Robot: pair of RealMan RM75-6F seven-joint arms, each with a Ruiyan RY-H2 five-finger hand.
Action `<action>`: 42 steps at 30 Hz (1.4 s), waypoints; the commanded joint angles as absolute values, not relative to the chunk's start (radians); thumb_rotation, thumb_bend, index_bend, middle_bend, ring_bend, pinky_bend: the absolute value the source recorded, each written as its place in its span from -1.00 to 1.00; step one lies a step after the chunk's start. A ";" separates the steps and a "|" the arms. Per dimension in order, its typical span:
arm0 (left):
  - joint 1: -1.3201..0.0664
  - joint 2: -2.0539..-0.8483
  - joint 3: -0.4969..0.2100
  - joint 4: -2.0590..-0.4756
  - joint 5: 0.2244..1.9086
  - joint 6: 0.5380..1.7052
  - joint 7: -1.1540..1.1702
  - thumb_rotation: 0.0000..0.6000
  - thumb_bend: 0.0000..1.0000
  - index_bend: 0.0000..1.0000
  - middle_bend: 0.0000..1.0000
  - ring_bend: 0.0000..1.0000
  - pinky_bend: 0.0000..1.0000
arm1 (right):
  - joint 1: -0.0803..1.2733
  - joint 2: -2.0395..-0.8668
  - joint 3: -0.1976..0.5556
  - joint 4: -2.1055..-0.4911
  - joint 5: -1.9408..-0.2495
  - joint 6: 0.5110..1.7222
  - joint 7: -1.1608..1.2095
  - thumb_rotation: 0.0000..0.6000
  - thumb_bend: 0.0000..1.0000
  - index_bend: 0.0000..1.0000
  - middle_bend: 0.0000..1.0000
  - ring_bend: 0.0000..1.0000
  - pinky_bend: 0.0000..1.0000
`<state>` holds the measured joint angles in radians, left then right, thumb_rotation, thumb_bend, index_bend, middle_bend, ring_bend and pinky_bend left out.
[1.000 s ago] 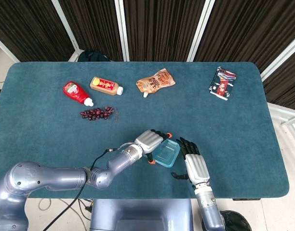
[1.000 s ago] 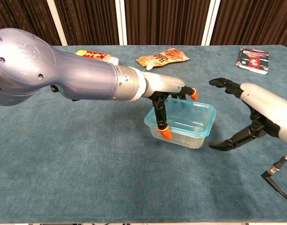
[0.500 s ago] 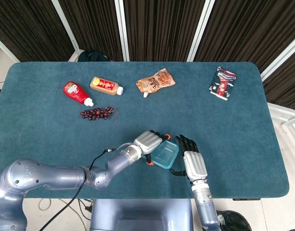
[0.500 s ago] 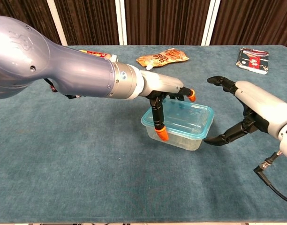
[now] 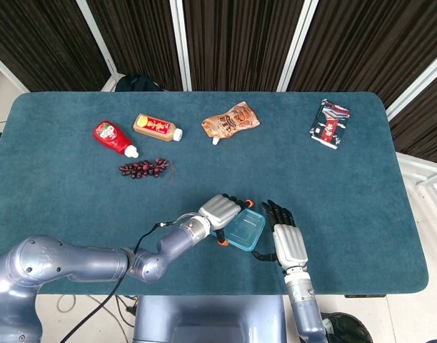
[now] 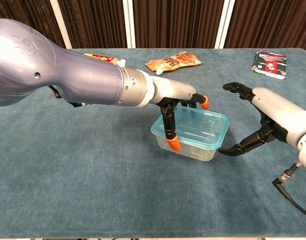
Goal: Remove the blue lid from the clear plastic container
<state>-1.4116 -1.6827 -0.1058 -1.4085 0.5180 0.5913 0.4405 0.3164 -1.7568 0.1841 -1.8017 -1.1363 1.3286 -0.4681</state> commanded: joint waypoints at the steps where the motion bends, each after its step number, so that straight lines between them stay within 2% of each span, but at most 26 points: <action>1: -1.413 -1.684 -0.105 -1.407 0.519 0.596 0.438 1.00 -0.94 -0.82 -0.50 -0.50 -0.17 | 0.316 -1.757 0.183 -1.801 -1.134 1.329 -0.466 1.00 -0.66 -1.00 -1.00 -1.00 -1.00; 42: -1.450 -1.713 -0.085 -1.406 0.482 0.635 0.434 1.00 -0.94 -0.82 -0.50 -0.50 -0.17 | 0.324 -1.765 0.174 -1.813 -1.096 1.342 -0.438 1.00 -0.66 -1.00 -1.00 -1.00 -1.00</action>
<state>-1.4497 -1.7130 -0.0845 -1.4062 0.4824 0.6352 0.4338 0.3241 -1.7650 0.1745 -1.8129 -1.0962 1.3424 -0.4381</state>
